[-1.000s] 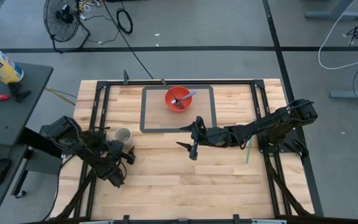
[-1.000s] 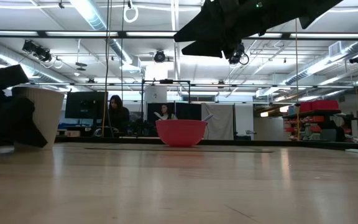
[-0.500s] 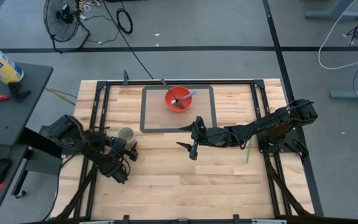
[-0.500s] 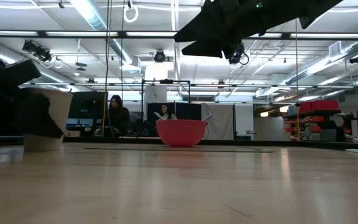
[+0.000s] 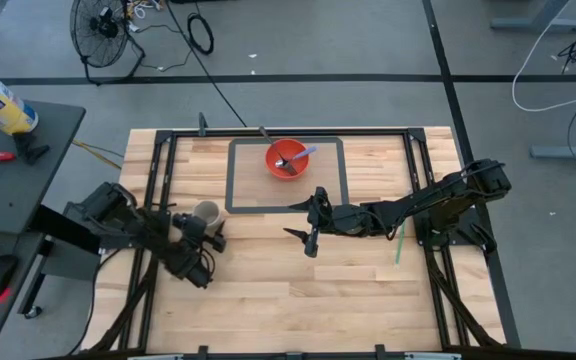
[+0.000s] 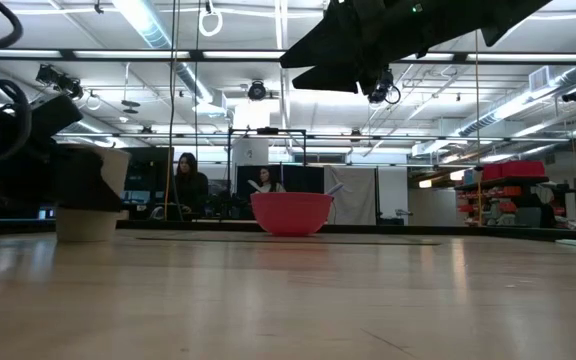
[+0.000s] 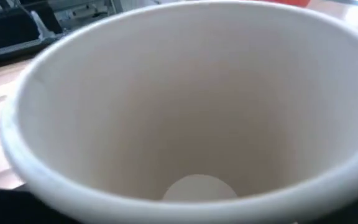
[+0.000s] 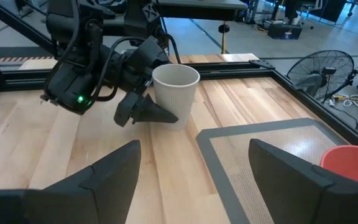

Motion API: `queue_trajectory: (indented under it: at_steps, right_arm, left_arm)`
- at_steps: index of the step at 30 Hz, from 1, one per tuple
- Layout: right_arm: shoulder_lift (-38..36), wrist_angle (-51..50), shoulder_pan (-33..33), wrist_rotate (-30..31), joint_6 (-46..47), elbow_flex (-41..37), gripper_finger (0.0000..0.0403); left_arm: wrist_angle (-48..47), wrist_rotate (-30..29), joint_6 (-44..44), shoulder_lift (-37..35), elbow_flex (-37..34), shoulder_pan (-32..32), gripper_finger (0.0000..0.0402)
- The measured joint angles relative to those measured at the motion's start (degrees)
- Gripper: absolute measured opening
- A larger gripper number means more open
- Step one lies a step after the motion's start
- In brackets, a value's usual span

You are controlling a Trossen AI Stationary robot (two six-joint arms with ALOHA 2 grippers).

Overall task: Pick & Place Utensil
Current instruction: Put the gray cup on the transparent mat to the top right of the orange bowl

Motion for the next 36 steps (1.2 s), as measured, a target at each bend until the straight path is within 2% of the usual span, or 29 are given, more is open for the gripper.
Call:
queue_trajectory:
  at_steps: [5, 11, 15, 18, 22, 26, 30, 36]
  right_arm:
    - [0.0, 0.0, 0.0, 0.02, 0.0, 0.0, 0.0302]
    - [0.0, 0.0, 0.0, 0.04, -0.41, 0.0, 0.0302]
    - [0.06, 0.01, 0.0, 0.07, -3.37, 0.01, 0.0302]
    - [1.24, 1.4, 0.0, 0.03, -4.78, 0.07, 0.0302]
    - [4.96, 8.54, 0.0, -2.73, -6.72, 0.07, 0.0302]
    - [8.62, 16.16, -0.01, -6.02, -9.29, 0.07, 0.0307]
    - [9.14, 21.35, 0.0, -9.03, -11.62, 0.07, 0.0331]
    - [9.61, 22.21, 0.0, -13.11, -14.6, 0.09, 0.0376]
  left_arm:
    - [1.52, -0.56, 2.17, 0.0, 0.0, 2.04, 0.0375]
    - [1.53, -0.2, 2.18, -0.09, 0.2, 2.92, 0.0327]
    - [0.89, 0.93, 5.91, -0.5, 2.53, 2.85, 0.0326]
    - [0.86, 0.15, 13.07, -1.83, 5.8, 2.84, 0.0329]
    - [0.83, -3.62, 23.84, -4.55, 10.86, 2.85, 0.034]
    - [1.16, -4.9, 35.61, -6.14, 16.13, 2.85, 0.033]
    - [1.8, -4.75, 45.94, -6.23, 21.42, 2.85, 0.0328]
    - [11.54, -1.73, 63.97, -6.23, 26.72, 3.14, 0.0331]
